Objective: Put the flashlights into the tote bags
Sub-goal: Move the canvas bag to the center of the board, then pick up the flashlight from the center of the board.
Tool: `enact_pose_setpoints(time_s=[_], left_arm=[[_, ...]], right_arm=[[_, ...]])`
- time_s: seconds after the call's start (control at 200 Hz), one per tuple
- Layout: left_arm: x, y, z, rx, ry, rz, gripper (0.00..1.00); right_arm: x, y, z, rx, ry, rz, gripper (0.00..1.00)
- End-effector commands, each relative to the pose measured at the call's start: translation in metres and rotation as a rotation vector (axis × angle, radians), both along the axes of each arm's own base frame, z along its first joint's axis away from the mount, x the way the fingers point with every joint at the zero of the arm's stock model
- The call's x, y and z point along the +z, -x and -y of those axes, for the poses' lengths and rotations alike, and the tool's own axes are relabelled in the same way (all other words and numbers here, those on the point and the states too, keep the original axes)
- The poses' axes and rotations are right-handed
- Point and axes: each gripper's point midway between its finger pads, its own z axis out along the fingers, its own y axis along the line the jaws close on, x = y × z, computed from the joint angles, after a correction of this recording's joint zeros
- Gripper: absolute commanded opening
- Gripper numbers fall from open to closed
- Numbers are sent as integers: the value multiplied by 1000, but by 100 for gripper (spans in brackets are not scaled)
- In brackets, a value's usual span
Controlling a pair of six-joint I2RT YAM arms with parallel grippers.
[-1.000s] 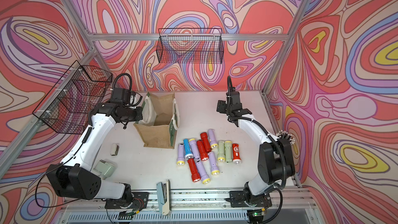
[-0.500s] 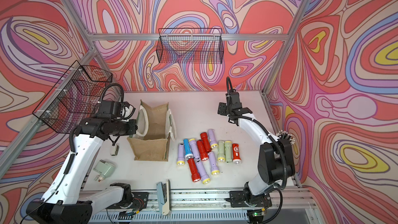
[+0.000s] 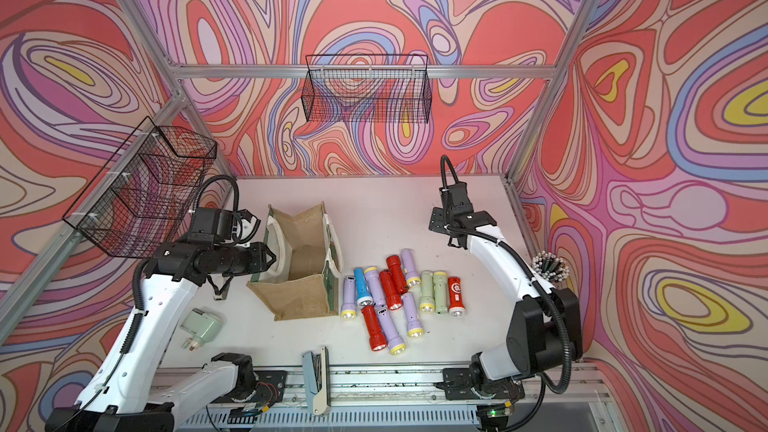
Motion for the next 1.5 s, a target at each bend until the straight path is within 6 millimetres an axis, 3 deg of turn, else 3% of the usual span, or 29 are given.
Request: enact_pose_setpoints(time_s=[0.0,0.235,0.416,0.701,0.891,1.102,1.302,1.497], left_arm=[[5,-1,-10,27,-49,24,51],[20,-3,-37,138,-130,93,61],[28,-5,-46,197,-82,151,62],[43,0,-60,256,-104,214,62],[49,1,-62,259,-111,230,63],[55,2,-64,253,-124,246,62],[61,2,-65,270,-121,272,62],[60,-1,-63,268,-106,264,62]], right_arm=[[-24,38,20,-81,75,-162,79],[-40,77,28,-117,75,-263,79],[-48,98,31,-176,38,-299,80],[-85,131,25,-181,-3,-463,79],[-91,139,39,-240,-10,-463,76],[-122,144,29,-215,-171,-521,70],[-124,132,23,-149,-191,-481,63],[-135,137,27,-133,-152,-532,60]])
